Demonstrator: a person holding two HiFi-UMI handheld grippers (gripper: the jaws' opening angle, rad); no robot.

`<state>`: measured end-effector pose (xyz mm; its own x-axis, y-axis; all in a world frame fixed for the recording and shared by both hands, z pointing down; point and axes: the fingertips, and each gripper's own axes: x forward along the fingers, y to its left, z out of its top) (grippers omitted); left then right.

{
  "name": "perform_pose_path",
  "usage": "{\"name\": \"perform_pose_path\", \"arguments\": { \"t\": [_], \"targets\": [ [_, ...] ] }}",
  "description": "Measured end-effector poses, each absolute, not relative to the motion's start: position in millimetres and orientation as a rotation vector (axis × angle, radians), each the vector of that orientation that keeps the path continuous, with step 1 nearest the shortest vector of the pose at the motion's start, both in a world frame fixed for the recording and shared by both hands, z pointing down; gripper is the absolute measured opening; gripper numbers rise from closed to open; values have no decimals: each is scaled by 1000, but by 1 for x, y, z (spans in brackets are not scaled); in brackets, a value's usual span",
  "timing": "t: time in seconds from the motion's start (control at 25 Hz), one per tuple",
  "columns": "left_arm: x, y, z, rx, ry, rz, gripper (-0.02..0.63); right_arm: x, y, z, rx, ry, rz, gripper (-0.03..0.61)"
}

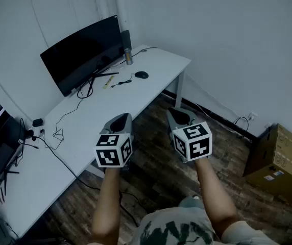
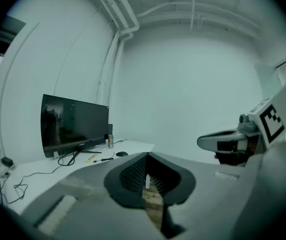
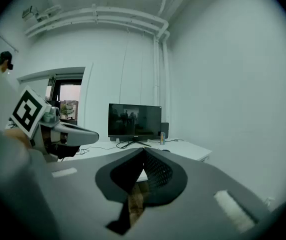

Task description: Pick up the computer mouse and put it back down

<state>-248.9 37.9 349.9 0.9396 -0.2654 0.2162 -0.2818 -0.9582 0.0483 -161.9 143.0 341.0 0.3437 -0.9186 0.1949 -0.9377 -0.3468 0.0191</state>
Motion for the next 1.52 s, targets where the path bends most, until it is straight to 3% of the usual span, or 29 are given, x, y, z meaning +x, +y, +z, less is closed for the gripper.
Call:
{"name": "perform_pose_path", "arguments": {
  "t": [0.28, 0.68, 1.52],
  "targets": [
    [-241, 27, 351, 3024, -417, 283, 2, -159, 132, 347, 2460, -1731, 241, 2],
    [-198, 13, 358, 3029, -462, 339, 3, -117, 115, 353, 2426, -1796, 268, 61],
    [-59, -9, 357, 2928, -782, 338, 3, 39, 69, 362, 2106, -2147, 321, 230]
  ]
}}
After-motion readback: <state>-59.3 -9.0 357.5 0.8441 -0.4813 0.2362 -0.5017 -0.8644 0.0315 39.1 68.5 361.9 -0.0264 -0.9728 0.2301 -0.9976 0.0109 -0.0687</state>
